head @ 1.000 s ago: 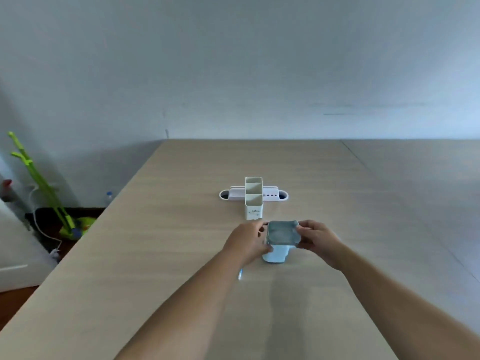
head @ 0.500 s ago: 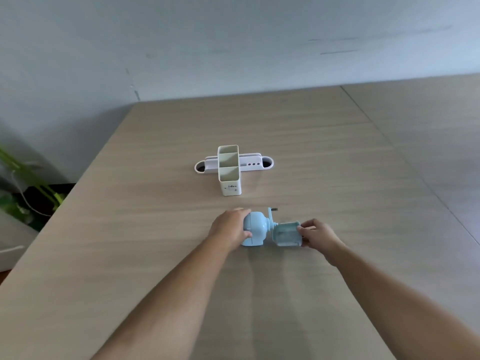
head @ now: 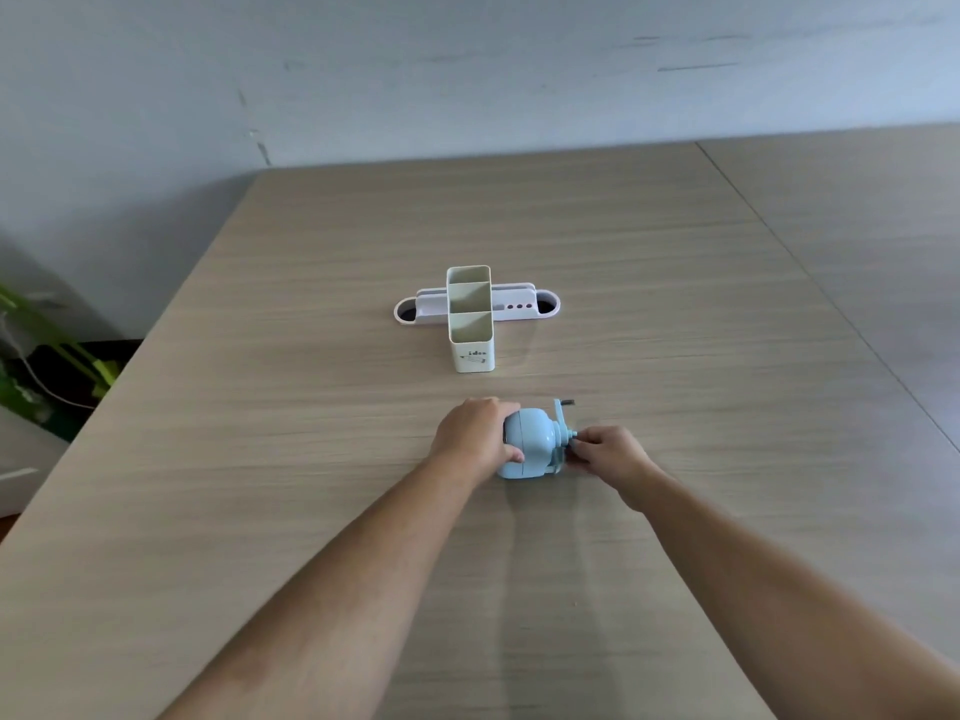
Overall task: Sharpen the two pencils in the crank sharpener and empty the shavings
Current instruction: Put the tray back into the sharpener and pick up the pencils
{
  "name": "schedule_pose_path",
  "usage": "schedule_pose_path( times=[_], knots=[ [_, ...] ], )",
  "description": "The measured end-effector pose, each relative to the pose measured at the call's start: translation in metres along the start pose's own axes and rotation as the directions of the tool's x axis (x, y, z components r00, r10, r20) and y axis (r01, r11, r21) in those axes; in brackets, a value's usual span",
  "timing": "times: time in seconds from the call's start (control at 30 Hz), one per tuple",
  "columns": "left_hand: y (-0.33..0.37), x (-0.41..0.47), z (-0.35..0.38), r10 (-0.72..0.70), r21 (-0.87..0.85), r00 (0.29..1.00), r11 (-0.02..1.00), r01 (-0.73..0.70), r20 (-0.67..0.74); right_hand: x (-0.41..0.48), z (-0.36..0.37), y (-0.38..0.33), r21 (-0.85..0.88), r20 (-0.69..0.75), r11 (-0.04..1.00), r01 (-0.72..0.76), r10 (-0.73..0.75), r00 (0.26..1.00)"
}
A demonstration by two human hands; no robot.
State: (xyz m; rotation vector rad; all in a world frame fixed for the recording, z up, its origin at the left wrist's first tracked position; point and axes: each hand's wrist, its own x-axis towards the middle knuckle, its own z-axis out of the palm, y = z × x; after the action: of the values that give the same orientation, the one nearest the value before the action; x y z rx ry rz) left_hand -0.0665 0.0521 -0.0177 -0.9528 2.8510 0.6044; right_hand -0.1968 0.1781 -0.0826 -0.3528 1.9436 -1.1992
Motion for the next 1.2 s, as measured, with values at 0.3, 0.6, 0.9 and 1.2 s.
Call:
schedule_pose_path(
  times=[0.3,0.6,0.9,1.2],
  knots=[
    [-0.005,0.0,0.0,0.007,-0.081,1.0,0.997,-0.005,0.017,-0.004,0.003,-0.016,0.045,-0.028,0.999,-0.018,0.019,0.999],
    [-0.057,-0.013,-0.042,-0.164,-0.257,0.98,0.958,0.131,-0.114,-0.042,0.023,-0.1,-0.225,-0.305,0.925,0.307,-0.366,0.879],
    [-0.102,-0.042,-0.005,-0.387,-0.095,0.921,0.916,0.39,0.049,-0.06,0.138,-0.078,-0.664,0.17,0.699,0.267,-0.207,0.963],
    [-0.113,-0.04,0.026,-0.406,-0.071,0.909,0.908,0.413,0.09,-0.047,0.156,-0.062,-0.797,0.056,0.594,0.111,-0.111,0.992]
  ],
)
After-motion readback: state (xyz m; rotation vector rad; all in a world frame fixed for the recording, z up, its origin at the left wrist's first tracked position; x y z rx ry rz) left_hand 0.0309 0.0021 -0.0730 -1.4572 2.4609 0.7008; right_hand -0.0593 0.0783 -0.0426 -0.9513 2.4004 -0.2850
